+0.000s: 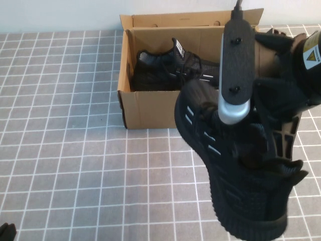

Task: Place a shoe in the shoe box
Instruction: Pick up the shoe from the table, then hand over the shoe

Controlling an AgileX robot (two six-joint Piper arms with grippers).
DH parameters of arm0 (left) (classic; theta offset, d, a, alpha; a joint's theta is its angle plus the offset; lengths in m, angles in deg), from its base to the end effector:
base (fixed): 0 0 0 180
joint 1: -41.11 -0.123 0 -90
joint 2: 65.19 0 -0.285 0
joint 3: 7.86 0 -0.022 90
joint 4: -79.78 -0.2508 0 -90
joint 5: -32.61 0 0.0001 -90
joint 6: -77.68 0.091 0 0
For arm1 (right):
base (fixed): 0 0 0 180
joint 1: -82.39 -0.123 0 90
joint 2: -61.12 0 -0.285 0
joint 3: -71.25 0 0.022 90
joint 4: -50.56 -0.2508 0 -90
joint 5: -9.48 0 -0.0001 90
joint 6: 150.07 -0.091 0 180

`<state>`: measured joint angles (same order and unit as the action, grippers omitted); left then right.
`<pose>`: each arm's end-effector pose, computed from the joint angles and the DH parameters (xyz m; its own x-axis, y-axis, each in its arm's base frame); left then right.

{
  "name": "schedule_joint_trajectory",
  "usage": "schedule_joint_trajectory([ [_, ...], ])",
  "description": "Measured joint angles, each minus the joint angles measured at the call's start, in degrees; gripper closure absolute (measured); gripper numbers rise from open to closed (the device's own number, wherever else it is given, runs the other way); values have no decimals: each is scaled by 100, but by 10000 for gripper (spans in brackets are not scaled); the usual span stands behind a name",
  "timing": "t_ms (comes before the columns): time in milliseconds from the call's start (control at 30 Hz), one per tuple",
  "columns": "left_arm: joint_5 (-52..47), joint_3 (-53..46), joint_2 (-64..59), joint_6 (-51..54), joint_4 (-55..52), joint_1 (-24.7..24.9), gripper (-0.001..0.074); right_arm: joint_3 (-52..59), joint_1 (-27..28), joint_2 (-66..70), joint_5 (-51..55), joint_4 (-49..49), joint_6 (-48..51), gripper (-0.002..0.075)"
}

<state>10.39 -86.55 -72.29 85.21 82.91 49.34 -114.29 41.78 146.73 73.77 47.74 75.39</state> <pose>0.0514 -0.0093 0.1704 -0.2914 0.1237 -0.9486 0.1867 0.9799 0.0705 0.2057 0.1816 0.3982 0.0254 -0.8962 -0.4429 -0.9102 0.1624 -0.3810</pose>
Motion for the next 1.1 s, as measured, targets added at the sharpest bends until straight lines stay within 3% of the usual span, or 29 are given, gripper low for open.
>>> schedule_joint_trajectory([
  [600,247,-13,0,39,-254,0,736,0,0,0,284,-423,0,713],
  [900,2222,-13,0,-1131,1630,0,736,0,0,0,338,-541,-10,713],
  [1033,2329,-13,0,-1353,2072,-9,736,0,0,0,315,-581,-10,713],
  [1100,1730,60,0,-1457,2161,17,736,0,0,0,282,-593,-10,713],
])
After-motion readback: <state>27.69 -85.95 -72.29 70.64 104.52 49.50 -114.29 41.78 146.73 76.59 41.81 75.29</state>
